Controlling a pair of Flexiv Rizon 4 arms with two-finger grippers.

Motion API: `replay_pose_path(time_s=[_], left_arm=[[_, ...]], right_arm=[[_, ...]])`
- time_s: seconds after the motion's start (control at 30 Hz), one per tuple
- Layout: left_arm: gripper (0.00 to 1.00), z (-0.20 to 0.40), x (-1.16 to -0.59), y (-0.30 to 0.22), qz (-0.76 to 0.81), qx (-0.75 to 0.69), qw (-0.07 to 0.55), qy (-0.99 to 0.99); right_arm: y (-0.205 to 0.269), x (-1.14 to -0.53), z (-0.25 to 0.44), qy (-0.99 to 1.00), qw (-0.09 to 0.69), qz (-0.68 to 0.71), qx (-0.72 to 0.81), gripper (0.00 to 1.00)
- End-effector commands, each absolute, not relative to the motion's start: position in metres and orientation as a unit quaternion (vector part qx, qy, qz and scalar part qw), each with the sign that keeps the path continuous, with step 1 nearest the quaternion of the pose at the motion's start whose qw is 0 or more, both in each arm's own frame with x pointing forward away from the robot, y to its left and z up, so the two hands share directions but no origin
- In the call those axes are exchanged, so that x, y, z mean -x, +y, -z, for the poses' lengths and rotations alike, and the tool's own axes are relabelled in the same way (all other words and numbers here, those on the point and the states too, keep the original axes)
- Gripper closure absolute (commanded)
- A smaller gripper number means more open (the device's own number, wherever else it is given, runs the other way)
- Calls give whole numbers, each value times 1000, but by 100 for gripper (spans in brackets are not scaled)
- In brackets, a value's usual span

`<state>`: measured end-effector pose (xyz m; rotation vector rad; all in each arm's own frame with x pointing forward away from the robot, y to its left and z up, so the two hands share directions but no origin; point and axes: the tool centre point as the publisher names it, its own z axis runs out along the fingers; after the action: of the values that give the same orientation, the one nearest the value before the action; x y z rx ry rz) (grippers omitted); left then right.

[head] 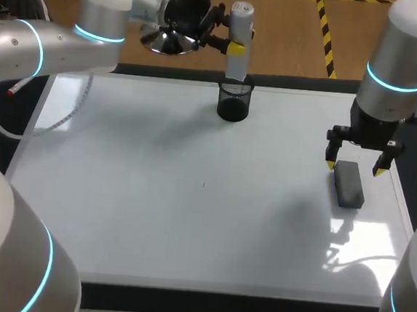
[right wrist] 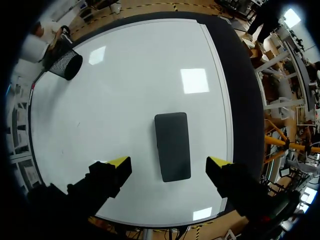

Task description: Pick up the inspection probe, press it on each red-marked spot on the whiteboard one by one, put down the probe, pick up the eraser, and wipe off all the red marks.

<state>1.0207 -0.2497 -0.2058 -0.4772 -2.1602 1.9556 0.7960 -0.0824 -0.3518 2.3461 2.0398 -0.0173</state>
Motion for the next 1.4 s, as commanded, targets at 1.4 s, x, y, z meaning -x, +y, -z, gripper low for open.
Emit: replay_pose_path(time_s=[1.4], left_arm=[[100, 241, -1033, -255, -661, 158, 126, -722]], right_arm=[[-83, -795, 351, 656, 16, 5, -754, 0]])
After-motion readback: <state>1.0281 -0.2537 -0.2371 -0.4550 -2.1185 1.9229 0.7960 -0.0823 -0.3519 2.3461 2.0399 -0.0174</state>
